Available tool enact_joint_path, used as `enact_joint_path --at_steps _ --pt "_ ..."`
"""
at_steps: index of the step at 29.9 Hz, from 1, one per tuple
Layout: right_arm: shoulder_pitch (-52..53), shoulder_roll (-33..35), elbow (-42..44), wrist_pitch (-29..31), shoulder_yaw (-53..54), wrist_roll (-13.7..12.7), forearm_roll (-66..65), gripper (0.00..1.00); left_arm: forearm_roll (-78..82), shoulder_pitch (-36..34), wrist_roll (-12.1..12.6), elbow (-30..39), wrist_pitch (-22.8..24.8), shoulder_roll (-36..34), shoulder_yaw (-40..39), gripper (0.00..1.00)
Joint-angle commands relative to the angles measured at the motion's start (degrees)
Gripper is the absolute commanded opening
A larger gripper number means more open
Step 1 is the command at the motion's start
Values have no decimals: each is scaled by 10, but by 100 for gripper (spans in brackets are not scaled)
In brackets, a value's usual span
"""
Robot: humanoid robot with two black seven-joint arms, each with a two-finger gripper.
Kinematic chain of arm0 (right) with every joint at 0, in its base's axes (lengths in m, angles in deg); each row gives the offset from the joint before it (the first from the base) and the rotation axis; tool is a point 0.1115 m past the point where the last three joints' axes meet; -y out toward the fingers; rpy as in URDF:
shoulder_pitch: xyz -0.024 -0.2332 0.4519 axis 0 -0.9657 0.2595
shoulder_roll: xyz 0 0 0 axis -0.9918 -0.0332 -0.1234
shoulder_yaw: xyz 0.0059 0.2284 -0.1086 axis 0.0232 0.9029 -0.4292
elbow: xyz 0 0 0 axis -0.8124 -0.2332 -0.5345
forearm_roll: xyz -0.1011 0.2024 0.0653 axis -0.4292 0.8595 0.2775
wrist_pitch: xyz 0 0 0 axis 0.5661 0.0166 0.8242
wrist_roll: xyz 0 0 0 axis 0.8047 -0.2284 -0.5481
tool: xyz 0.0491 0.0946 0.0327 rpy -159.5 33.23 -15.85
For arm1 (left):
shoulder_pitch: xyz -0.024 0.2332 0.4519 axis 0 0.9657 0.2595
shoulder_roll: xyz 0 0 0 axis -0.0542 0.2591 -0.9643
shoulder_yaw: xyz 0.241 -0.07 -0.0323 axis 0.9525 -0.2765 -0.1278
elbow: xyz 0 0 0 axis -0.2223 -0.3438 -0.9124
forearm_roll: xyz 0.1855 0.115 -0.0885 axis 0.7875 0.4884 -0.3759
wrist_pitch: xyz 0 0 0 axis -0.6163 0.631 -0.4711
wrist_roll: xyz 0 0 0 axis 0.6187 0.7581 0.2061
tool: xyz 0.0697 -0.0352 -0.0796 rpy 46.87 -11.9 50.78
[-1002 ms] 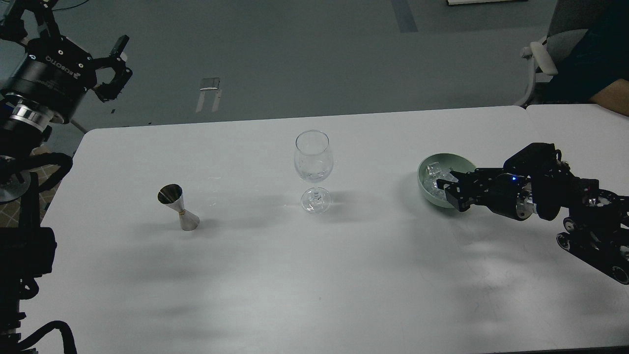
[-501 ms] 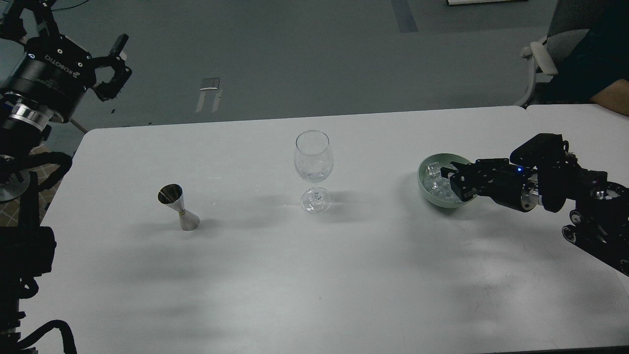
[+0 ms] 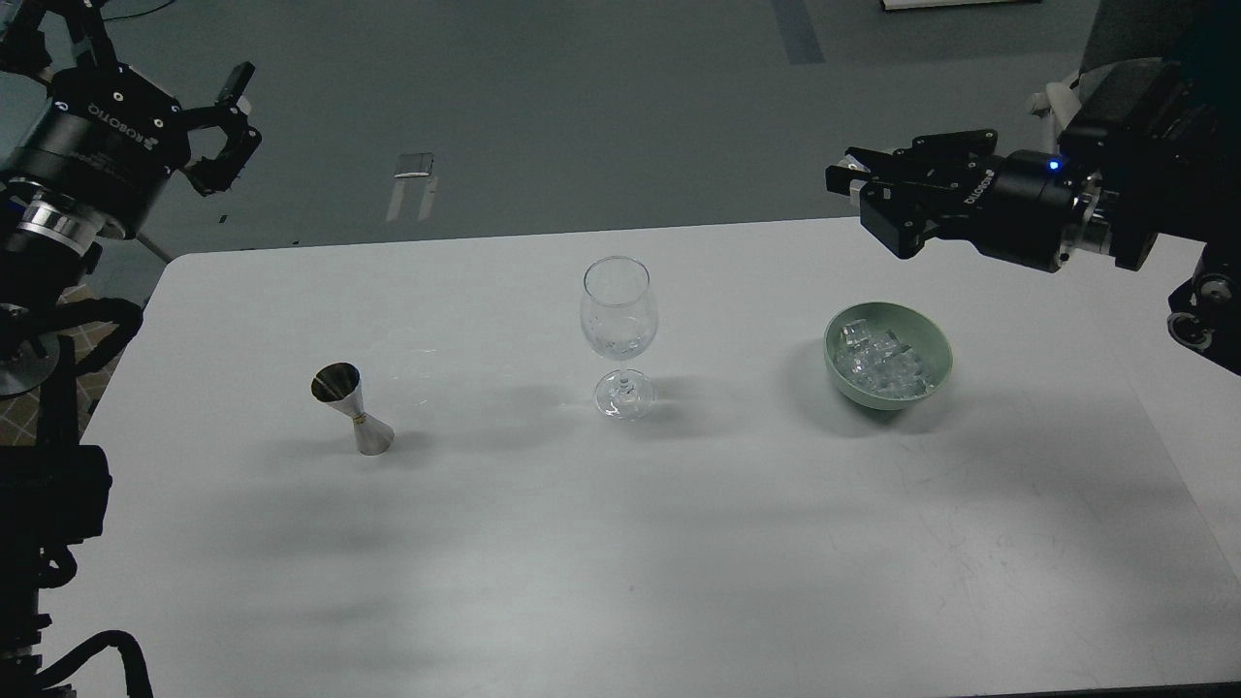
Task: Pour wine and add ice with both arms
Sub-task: 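Lift the ice with the right gripper and move above the glass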
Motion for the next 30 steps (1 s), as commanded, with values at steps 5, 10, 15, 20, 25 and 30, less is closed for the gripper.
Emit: enact_joint_path --at_steps 5,10,15,20,25,30 --pt "130 -73 0 47 -97 1 37 0 0 -2 1 0 0 -2 1 98" --pt "227 -101 3 89 -164 1 89 0 0 -4 1 0 0 -2 2 98" --pt "310 -136 15 152 -229 15 131 0 0 -4 1 0 0 -2 2 98" --pt "364 -179 64 234 -248 59 138 0 0 -3 1 0 0 -1 2 98" --pt "396 -253 153 281 -250 74 142 0 0 -1 1 4 0 1 2 98" --pt "398 -301 200 281 -263 74 142 0 0 -1 1 4 1 0 2 98"
